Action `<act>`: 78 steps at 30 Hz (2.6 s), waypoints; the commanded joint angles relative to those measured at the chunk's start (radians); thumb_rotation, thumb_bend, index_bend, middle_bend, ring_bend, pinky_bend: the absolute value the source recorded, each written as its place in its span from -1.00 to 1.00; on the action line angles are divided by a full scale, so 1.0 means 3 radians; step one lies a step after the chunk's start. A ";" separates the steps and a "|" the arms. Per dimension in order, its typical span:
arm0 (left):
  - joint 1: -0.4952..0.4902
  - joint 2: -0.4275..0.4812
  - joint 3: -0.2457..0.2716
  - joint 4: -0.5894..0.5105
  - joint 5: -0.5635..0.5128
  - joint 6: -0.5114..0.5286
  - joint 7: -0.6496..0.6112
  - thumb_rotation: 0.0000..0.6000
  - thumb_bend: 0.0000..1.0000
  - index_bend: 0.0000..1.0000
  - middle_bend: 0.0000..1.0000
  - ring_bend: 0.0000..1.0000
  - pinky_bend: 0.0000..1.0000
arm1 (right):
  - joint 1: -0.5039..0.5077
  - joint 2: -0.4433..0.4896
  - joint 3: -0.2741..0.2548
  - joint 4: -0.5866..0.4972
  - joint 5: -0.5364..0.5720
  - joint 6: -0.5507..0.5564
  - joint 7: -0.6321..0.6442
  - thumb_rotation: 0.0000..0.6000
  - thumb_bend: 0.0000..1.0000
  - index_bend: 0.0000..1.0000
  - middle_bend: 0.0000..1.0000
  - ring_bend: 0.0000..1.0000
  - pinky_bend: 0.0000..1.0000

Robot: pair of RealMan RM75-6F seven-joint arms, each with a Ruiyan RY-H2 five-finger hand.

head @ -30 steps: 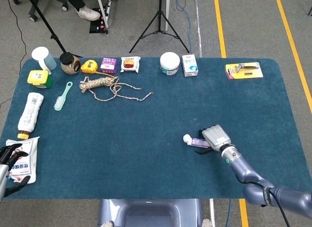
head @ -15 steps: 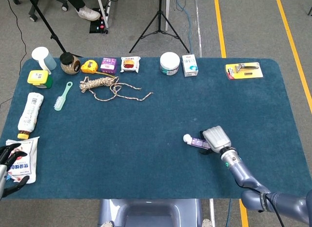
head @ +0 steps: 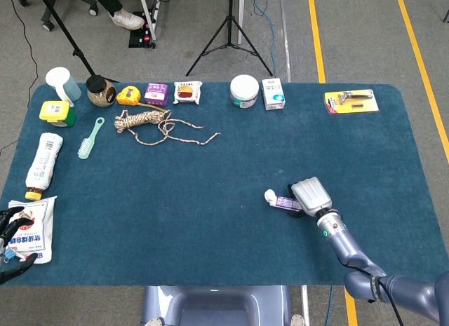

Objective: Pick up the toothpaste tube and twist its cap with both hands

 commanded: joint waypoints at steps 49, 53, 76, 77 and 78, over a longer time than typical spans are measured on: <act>-0.0363 -0.0102 -0.0150 -0.0273 0.0054 -0.0451 0.0160 1.00 -0.64 -0.37 -0.58 -0.64 -0.59 | -0.0199 0.0407 0.0343 -0.0588 -0.0535 0.0199 0.0994 1.00 -0.40 0.55 0.62 0.81 0.94; -0.0556 -0.0128 -0.0246 -0.0429 -0.0069 -0.0688 0.0264 1.00 -0.64 -0.37 -0.58 -0.63 -0.59 | -0.0159 0.0451 0.0367 -0.0711 -0.0470 0.0151 0.0834 1.00 -0.40 0.56 0.62 0.82 0.94; -0.2457 -0.1009 -0.1077 -0.0772 -0.2815 -0.1674 0.1442 1.00 -0.68 -0.64 -0.63 -0.67 -0.59 | 0.0064 0.0283 0.0475 -0.1037 0.0295 0.0191 -0.0215 1.00 -0.40 0.56 0.64 0.84 0.97; -0.2547 -0.1071 -0.1095 -0.0749 -0.2946 -0.1673 0.1481 1.00 -0.68 -0.66 -0.64 -0.68 -0.59 | 0.0067 0.0279 0.0475 -0.1045 0.0312 0.0203 -0.0237 1.00 -0.40 0.56 0.64 0.84 0.97; -0.2637 -0.1130 -0.1115 -0.0726 -0.3076 -0.1669 0.1515 1.00 -0.68 -0.68 -0.66 -0.68 -0.59 | 0.0070 0.0274 0.0476 -0.1054 0.0328 0.0217 -0.0257 1.00 -0.40 0.57 0.64 0.85 0.97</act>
